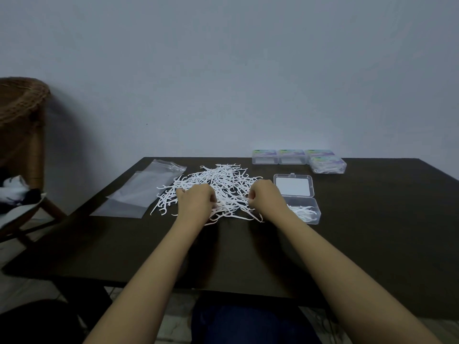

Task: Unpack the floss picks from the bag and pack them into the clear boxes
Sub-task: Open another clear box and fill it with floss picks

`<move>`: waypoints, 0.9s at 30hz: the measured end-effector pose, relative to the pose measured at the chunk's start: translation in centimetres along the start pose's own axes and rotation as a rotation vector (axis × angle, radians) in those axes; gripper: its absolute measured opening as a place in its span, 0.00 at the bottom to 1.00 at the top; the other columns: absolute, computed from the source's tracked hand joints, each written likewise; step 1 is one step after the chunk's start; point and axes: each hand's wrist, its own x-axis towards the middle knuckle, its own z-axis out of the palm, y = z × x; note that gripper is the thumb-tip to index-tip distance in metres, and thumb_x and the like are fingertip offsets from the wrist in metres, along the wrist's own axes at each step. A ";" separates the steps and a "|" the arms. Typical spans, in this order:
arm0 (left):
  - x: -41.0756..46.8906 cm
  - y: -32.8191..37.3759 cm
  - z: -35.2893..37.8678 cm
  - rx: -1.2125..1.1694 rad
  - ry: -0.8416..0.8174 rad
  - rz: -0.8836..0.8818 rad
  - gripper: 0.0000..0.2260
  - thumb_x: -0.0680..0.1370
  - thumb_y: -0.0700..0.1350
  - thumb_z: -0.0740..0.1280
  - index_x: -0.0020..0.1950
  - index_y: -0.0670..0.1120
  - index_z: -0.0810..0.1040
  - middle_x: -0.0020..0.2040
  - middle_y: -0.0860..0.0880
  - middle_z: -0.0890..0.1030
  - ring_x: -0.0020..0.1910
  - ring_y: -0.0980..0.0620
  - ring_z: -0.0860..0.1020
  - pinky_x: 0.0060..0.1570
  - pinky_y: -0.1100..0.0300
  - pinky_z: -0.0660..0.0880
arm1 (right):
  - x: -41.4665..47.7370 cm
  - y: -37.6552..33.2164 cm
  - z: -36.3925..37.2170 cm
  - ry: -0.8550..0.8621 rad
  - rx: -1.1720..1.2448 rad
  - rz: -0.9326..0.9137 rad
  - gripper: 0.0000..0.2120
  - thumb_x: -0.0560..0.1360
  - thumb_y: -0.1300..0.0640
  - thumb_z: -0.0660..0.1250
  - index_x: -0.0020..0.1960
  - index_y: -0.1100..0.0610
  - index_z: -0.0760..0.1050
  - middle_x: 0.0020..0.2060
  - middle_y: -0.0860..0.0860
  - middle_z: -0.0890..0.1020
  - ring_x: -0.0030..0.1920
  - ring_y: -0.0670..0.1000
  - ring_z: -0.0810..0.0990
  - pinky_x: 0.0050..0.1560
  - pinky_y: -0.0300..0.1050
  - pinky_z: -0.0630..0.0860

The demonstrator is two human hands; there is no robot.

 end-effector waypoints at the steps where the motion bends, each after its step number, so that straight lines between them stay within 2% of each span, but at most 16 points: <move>1: 0.0 -0.1 -0.3 -0.020 0.021 0.002 0.04 0.75 0.42 0.67 0.47 0.49 0.81 0.46 0.51 0.83 0.55 0.52 0.76 0.61 0.52 0.60 | 0.0 0.2 -0.3 0.016 0.029 -0.001 0.08 0.72 0.66 0.62 0.42 0.65 0.80 0.43 0.60 0.83 0.48 0.58 0.80 0.48 0.45 0.73; 3: -0.1 -0.3 -0.8 -0.074 0.077 0.005 0.04 0.75 0.43 0.67 0.46 0.48 0.81 0.46 0.51 0.83 0.54 0.51 0.77 0.59 0.53 0.61 | -0.1 0.5 -1.2 0.054 0.100 -0.010 0.08 0.72 0.65 0.64 0.40 0.65 0.81 0.42 0.58 0.83 0.45 0.55 0.80 0.44 0.42 0.72; 6: -0.2 -0.4 -1.6 -0.164 0.125 -0.004 0.04 0.75 0.44 0.68 0.46 0.48 0.82 0.45 0.50 0.82 0.52 0.50 0.77 0.56 0.54 0.63 | -0.5 1.3 -3.1 0.062 0.226 -0.028 0.06 0.72 0.64 0.67 0.41 0.66 0.82 0.40 0.56 0.84 0.34 0.46 0.77 0.38 0.37 0.73; 8: -0.2 -0.3 -2.1 -0.230 0.129 -0.007 0.04 0.75 0.44 0.68 0.46 0.47 0.82 0.44 0.50 0.82 0.50 0.50 0.77 0.54 0.54 0.65 | -0.8 2.3 -4.6 0.014 0.266 -0.033 0.05 0.72 0.63 0.69 0.44 0.65 0.82 0.38 0.52 0.81 0.33 0.43 0.75 0.33 0.29 0.68; 10: -0.1 -0.2 -2.4 -0.293 0.125 -0.005 0.03 0.74 0.43 0.69 0.44 0.46 0.82 0.41 0.50 0.81 0.48 0.50 0.77 0.53 0.54 0.68 | -1.2 3.7 -5.9 -0.019 0.267 -0.022 0.05 0.72 0.63 0.69 0.46 0.64 0.82 0.38 0.50 0.80 0.33 0.42 0.74 0.31 0.27 0.66; 15: 0.3 1.2 -2.2 -0.485 0.093 0.038 0.02 0.73 0.41 0.71 0.43 0.44 0.82 0.35 0.50 0.79 0.41 0.49 0.77 0.49 0.54 0.74 | -2.1 7.2 -6.9 -0.040 0.257 0.042 0.07 0.73 0.63 0.68 0.49 0.64 0.82 0.44 0.57 0.84 0.34 0.42 0.75 0.42 0.38 0.70; 19: 0.3 3.7 -1.6 -0.614 0.073 0.097 0.03 0.73 0.39 0.70 0.44 0.40 0.82 0.35 0.48 0.79 0.36 0.53 0.76 0.39 0.62 0.71 | -2.7 8.7 -6.5 -0.048 0.235 0.055 0.08 0.74 0.63 0.67 0.51 0.63 0.81 0.47 0.57 0.84 0.36 0.41 0.75 0.45 0.38 0.72; 21: 0.4 5.2 -1.1 -0.655 0.052 0.114 0.03 0.74 0.38 0.69 0.45 0.39 0.82 0.36 0.47 0.80 0.36 0.53 0.76 0.38 0.65 0.70 | -3.1 9.3 -6.3 -0.040 0.248 0.062 0.09 0.74 0.62 0.67 0.53 0.63 0.81 0.49 0.57 0.83 0.38 0.43 0.76 0.45 0.38 0.72; 25: 0.7 7.9 0.2 -0.695 0.035 0.121 0.04 0.74 0.39 0.69 0.45 0.40 0.82 0.37 0.46 0.80 0.39 0.51 0.76 0.37 0.67 0.68 | -3.7 10.0 -5.9 0.064 0.377 0.097 0.10 0.76 0.59 0.65 0.54 0.62 0.80 0.50 0.54 0.83 0.43 0.44 0.76 0.48 0.40 0.72; 27: 0.9 9.1 0.9 -0.693 0.038 0.132 0.04 0.74 0.40 0.69 0.46 0.40 0.82 0.36 0.48 0.78 0.35 0.55 0.74 0.34 0.68 0.66 | -4.0 10.5 -5.8 0.118 0.475 0.117 0.10 0.76 0.58 0.64 0.53 0.61 0.81 0.47 0.54 0.83 0.44 0.46 0.77 0.51 0.42 0.74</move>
